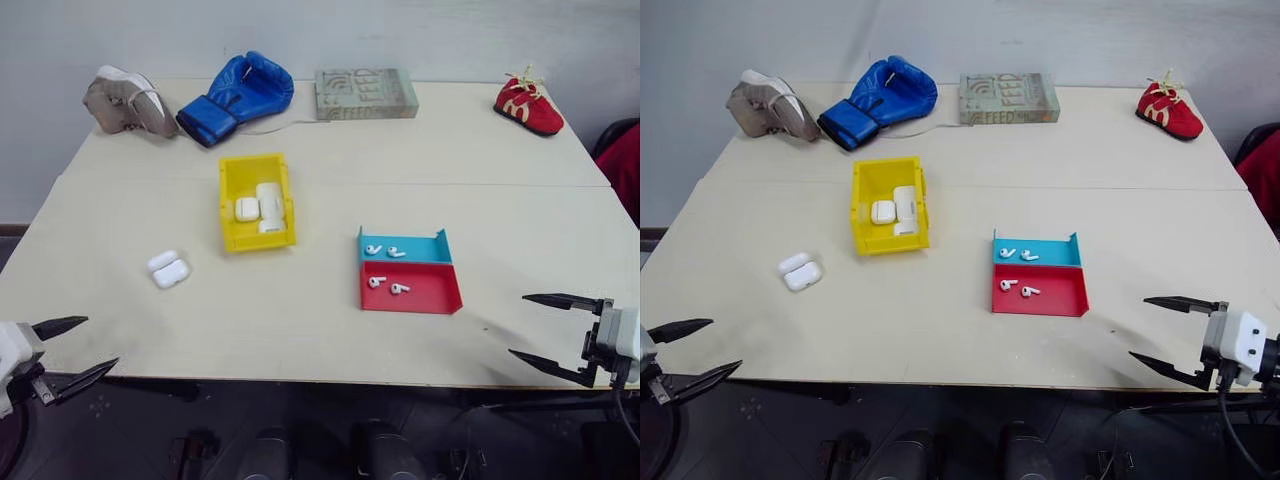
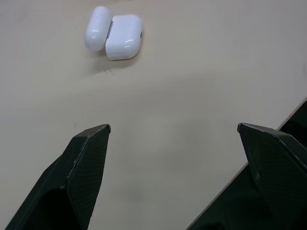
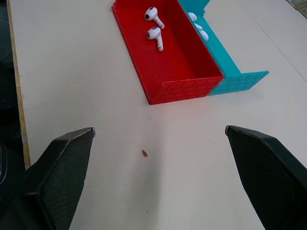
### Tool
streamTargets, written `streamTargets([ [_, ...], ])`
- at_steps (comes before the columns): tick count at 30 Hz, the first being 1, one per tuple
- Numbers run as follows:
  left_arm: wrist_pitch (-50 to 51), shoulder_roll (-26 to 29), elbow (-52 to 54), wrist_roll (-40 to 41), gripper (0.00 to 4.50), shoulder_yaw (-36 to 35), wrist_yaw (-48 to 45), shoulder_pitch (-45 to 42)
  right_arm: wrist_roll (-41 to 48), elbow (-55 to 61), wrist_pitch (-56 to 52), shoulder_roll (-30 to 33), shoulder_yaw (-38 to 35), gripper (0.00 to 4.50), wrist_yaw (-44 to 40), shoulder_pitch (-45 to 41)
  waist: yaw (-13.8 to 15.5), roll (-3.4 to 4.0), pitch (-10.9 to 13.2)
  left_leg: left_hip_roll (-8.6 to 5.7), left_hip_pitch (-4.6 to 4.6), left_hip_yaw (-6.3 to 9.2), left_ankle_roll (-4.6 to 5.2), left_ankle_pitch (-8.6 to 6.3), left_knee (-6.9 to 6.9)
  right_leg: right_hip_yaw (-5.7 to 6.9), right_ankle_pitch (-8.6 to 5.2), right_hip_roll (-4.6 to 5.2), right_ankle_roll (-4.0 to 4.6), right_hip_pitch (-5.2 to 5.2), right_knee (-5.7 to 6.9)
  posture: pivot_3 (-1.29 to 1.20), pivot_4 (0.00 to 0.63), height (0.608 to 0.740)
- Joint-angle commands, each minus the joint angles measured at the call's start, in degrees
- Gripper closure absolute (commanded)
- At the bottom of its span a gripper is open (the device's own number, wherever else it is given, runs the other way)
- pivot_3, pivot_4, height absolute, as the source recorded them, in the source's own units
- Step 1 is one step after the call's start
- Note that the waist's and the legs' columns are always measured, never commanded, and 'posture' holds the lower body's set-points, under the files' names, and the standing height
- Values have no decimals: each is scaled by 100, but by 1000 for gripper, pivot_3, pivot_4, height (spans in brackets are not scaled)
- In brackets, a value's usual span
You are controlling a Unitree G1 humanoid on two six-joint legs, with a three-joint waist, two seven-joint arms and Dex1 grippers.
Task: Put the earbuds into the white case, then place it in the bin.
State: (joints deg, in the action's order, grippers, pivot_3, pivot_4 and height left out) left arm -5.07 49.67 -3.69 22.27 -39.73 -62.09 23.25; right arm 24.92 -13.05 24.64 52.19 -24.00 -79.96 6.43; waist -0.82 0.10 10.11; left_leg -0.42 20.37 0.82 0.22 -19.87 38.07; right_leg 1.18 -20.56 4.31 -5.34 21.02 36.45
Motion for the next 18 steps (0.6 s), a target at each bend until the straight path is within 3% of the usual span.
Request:
streamTargets([
  [1,43,-60,211,118,42,-131,94,-16,160,30,62,-62,25,0,-84,-61,-6,0,0,0,-1,1,0,0,0,0,0,0,0,-2,-1,0,150,740],
  [8,777,-304,719,619,42,-439,413,43,799,644,-729,-418,128,0,208,-284,-48,0,0,1,-3,3,-2,0,0,0,0,1,0,-6,-2,0,150,740],
  [13,1759,-888,972,742,42,-1015,1736,166,1582,1499,-1286,-1275,188,0,821,-694,-106,0,0,5,-8,4,-8,1,-2,1,0,-2,0,-7,1,0,150,740],
  [18,2911,-1443,1611,662,42,-1569,3119,564,1388,1646,-785,-1796,510,0,595,-1169,-76,-20,-1,5,-7,3,-6,-1,0,0,0,-2,-1,-5,7,0,150,740],
])
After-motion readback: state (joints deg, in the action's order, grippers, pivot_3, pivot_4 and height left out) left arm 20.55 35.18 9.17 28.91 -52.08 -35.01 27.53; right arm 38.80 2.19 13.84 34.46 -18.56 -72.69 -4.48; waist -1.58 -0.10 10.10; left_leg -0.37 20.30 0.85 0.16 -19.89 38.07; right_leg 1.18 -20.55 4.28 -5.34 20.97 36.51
